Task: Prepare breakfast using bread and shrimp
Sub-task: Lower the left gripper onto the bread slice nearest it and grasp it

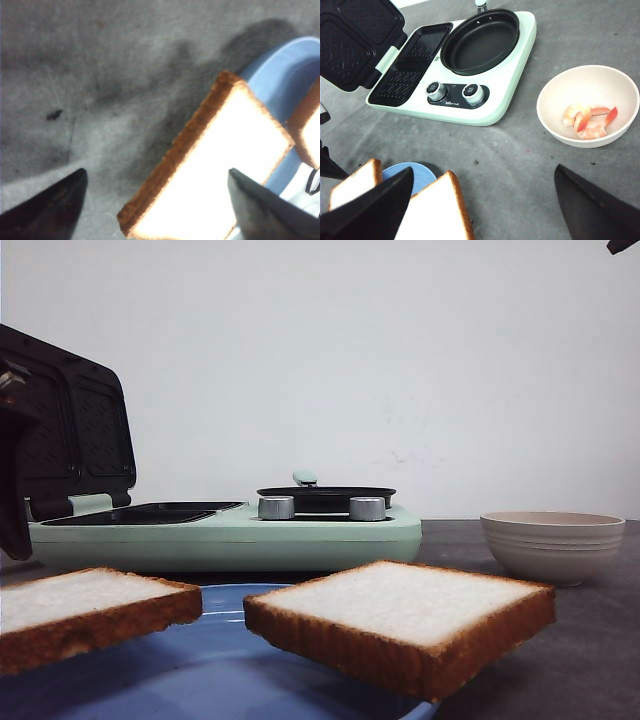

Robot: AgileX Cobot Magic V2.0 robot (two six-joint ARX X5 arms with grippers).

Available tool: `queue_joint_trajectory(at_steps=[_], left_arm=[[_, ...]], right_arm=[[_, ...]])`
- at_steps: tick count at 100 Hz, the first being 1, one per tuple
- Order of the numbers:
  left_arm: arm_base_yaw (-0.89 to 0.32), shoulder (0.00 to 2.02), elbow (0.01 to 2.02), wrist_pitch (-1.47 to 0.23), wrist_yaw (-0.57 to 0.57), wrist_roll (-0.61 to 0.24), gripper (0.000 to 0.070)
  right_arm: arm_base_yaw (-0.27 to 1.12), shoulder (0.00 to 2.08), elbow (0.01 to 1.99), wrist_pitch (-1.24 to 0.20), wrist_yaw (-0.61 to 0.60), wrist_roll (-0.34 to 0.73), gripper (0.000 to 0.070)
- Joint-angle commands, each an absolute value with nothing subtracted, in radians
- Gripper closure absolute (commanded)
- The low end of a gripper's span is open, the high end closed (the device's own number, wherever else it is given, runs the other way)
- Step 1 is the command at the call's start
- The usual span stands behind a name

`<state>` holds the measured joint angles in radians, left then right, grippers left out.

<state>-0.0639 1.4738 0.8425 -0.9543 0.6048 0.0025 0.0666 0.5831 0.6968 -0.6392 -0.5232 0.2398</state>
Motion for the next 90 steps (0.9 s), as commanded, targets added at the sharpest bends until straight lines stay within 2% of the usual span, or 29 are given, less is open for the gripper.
queue_joint_trajectory(at_steps=[1, 16, 33, 69, 74, 90], left_arm=[[-0.067, 1.499, 0.857, -0.956, 0.611, 0.019, 0.0115], [-0.073, 1.515, 0.857, -0.958, 0.623, 0.036, 0.0104], [-0.104, 1.525, 0.857, -0.965, 0.716, 0.038, 0.0105], [-0.166, 1.559, 0.857, -0.973, 0.715, 0.049, 0.0111], [-0.166, 1.559, 0.857, -0.981, 0.715, 0.049, 0.0129], [-0.166, 1.559, 0.857, -1.053, 0.704, 0.064, 0.0250]], right_arm=[[0.070, 0.587, 0.714, -0.628, -0.527, 0.246, 0.0134], [0.070, 0.587, 0.714, -0.628, -0.527, 0.255, 0.0134], [0.070, 0.587, 0.714, -0.628, -0.527, 0.257, 0.0134], [0.072, 0.587, 0.714, -0.624, -0.527, 0.257, 0.0134], [0.077, 0.587, 0.714, -0.624, -0.526, 0.257, 0.0134], [0.084, 0.587, 0.714, -0.622, -0.526, 0.257, 0.0134]])
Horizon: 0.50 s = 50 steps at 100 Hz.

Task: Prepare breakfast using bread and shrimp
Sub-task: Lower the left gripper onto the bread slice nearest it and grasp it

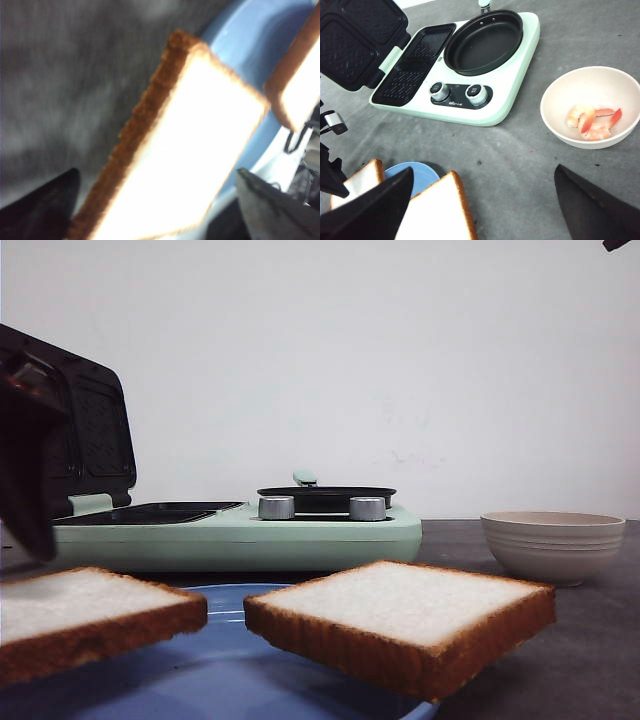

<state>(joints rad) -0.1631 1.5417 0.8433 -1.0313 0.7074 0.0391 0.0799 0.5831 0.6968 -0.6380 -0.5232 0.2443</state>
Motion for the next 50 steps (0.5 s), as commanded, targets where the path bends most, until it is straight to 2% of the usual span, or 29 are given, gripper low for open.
queue_joint_trajectory(at_steps=[1, 18, 37, 50], left_arm=[[-0.166, 1.559, 0.857, -1.055, 0.702, 0.065, 0.0257], [-0.166, 1.559, 0.857, -1.076, 0.696, 0.068, 0.0372], [-0.166, 1.559, 0.857, -1.082, 0.696, 0.074, 0.0700], [-0.166, 1.558, 0.859, -1.090, 0.697, 0.081, 0.0700]], right_arm=[[0.084, 0.587, 0.714, -0.622, -0.526, 0.257, 0.0134], [0.084, 0.587, 0.714, -0.621, -0.524, 0.254, 0.0134], [0.092, 0.587, 0.714, -0.621, -0.523, 0.254, 0.0134], [0.096, 0.587, 0.714, -0.621, -0.523, 0.253, 0.0134]])
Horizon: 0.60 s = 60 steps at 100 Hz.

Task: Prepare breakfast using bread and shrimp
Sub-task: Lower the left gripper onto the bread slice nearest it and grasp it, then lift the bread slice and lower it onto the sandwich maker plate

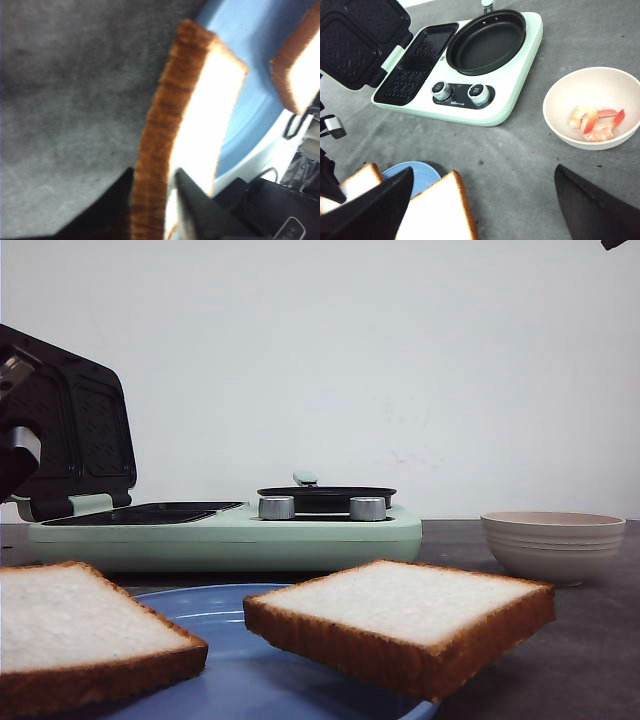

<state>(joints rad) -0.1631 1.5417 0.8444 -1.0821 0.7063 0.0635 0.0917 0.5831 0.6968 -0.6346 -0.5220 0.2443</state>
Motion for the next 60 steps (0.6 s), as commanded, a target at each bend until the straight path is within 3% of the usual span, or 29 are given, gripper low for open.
queue_joint_trajectory(at_steps=[1, 19, 42, 60], left_arm=[[-0.166, 1.558, 0.859, -1.095, 0.697, 0.083, 0.0700], [-0.173, 1.549, 0.905, -1.177, 0.702, 0.147, 0.0700], [-0.179, 1.523, 1.037, -1.185, 0.792, 0.157, 0.0700], [-0.186, 1.517, 1.151, -1.183, 0.795, 0.156, 0.0700]], right_arm=[[0.096, 0.587, 0.714, -0.621, -0.523, 0.253, 0.0134], [0.097, 0.588, 0.714, -0.617, -0.522, 0.254, 0.0134], [0.113, 0.606, 0.714, -0.598, -0.523, 0.254, 0.0135], [0.117, 0.610, 0.714, -0.593, -0.523, 0.254, 0.0135]])
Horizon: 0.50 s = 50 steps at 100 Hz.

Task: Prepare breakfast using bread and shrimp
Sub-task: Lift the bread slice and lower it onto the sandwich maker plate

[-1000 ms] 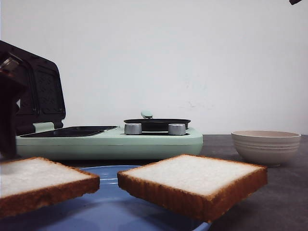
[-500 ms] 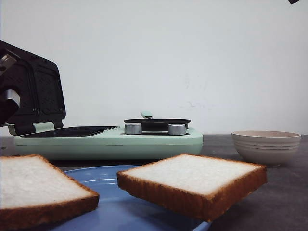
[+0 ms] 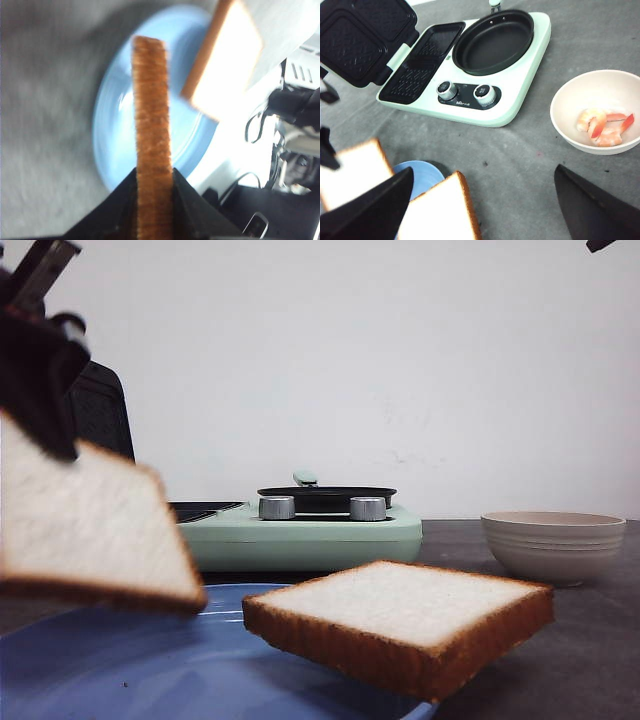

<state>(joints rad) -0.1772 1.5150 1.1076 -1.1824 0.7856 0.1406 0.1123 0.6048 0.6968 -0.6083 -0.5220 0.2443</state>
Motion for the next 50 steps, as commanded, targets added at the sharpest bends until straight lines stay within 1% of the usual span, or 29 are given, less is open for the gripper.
queue_joint_trajectory(at_steps=[1, 12, 21, 38, 45, 50], left_arm=[[-0.187, 1.517, 1.157, -1.182, 0.795, 0.156, 0.0700], [-0.196, 1.517, 1.224, -1.173, 0.795, 0.150, 0.0700], [-0.205, 1.517, 1.274, -1.137, 0.796, 0.123, 0.0700], [-0.213, 1.517, 1.364, -0.967, 0.788, 0.004, 0.0699], [-0.220, 1.517, 1.401, -0.881, 0.745, -0.050, 0.0698], [-0.228, 1.517, 1.425, -0.826, 0.692, -0.080, 0.0698]], right_arm=[[0.117, 0.611, 0.714, -0.592, -0.523, 0.254, 0.0135], [0.117, 0.613, 0.714, -0.585, -0.523, 0.254, 0.0135], [0.117, 0.613, 0.714, -0.577, -0.523, 0.255, 0.0135], [0.117, 0.613, 0.714, -0.571, -0.523, 0.255, 0.0143], [0.117, 0.613, 0.714, -0.567, -0.523, 0.256, 0.0152], [0.117, 0.613, 0.714, -0.567, -0.523, 0.256, 0.0152]])
